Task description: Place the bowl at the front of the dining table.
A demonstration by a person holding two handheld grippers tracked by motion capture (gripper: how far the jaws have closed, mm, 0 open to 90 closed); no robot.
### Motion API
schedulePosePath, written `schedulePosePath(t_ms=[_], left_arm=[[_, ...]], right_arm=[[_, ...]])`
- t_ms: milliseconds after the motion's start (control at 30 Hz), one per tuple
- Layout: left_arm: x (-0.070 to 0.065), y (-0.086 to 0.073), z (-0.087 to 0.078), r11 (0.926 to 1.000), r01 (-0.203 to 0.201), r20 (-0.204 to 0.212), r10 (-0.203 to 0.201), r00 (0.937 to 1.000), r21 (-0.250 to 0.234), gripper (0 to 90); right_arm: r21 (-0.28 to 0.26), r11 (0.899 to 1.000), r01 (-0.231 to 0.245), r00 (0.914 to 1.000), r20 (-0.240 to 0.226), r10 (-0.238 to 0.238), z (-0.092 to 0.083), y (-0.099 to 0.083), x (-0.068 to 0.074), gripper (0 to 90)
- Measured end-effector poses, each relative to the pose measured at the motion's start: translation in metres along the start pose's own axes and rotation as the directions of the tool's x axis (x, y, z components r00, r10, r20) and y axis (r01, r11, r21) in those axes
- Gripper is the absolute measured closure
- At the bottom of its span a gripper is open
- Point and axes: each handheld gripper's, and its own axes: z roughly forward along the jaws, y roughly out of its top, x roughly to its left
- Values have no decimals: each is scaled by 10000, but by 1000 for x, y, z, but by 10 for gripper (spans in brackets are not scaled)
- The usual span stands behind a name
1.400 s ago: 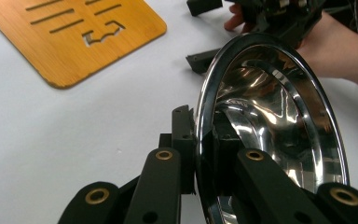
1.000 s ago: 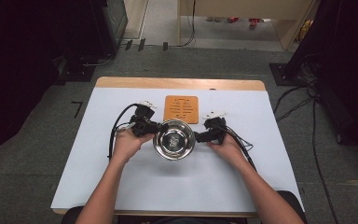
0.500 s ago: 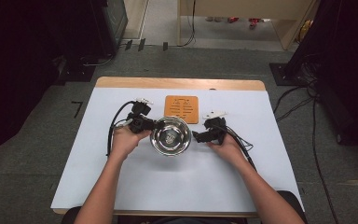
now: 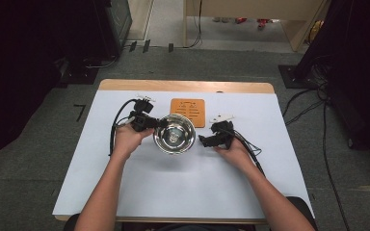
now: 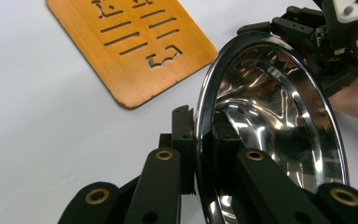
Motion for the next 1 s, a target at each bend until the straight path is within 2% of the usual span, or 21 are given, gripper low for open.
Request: schedulePosePath(t_ms=[100, 333, 433, 600, 833, 1000], left_arm=[[4, -1, 1, 9999, 9, -48, -9, 10000, 116, 846], [9, 6, 2, 10000, -41, -162, 41, 9999, 21, 846], [14, 12, 3, 9997, -196, -451, 203, 9988, 172, 846], [18, 16, 4, 9999, -89, -346, 93, 9994, 111, 846], [22, 22, 5, 10000, -4, -508, 7, 9987, 50, 846], [24, 28, 6, 9998, 158, -370, -162, 9992, -110, 846]], right_arm=[[-2, 10000, -11, 10000, 1, 11, 0, 0, 0, 73], [-11, 10000, 2, 10000, 2, -2, 0, 0, 0, 73], [-9, 10000, 19, 10000, 13, -19, 0, 0, 0, 73], [6, 10000, 1, 10000, 4, -1, 0, 0, 0, 73], [9, 10000, 1, 10000, 2, -1, 0, 0, 0, 74], [8, 10000, -6, 10000, 2, 6, 0, 0, 0, 74]])
